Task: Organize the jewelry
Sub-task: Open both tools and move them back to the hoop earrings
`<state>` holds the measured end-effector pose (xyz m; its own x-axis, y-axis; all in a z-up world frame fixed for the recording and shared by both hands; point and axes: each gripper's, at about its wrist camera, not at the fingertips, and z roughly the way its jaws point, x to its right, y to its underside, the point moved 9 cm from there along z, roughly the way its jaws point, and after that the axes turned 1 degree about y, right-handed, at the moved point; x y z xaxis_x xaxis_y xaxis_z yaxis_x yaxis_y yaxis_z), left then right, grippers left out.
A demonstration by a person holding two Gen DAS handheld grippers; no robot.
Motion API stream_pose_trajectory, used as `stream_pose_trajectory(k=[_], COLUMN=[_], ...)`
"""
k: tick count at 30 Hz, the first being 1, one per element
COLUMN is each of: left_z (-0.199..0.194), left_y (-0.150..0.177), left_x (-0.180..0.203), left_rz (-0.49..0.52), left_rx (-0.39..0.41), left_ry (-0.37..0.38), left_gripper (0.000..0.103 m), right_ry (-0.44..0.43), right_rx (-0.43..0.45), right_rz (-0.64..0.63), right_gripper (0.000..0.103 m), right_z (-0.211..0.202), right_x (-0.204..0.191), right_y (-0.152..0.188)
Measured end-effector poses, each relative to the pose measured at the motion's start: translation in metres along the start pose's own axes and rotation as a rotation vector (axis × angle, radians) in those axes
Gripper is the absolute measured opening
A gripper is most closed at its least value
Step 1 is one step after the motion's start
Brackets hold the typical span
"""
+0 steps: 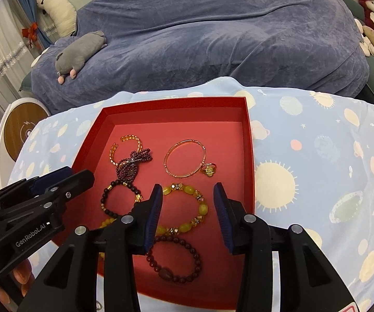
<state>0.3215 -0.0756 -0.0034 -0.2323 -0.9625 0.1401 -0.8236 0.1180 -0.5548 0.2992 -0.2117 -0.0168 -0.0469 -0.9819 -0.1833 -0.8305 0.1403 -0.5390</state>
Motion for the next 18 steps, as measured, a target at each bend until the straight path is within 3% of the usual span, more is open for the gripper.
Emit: stream_pose_trajectory(k=[18], left_z=[-0.079], left_y=[0.062], left_x=[-0.004], left_rz=[-0.035], left_rx=[0.029], left_ry=[0.022], left_gripper=[0.04], right_ry=[0.013], right_rx=[0.01], right_rz=[0.006], right_gripper=[0.04], right_z=[-0.07], right_x=[-0.012], right_y=[0.071])
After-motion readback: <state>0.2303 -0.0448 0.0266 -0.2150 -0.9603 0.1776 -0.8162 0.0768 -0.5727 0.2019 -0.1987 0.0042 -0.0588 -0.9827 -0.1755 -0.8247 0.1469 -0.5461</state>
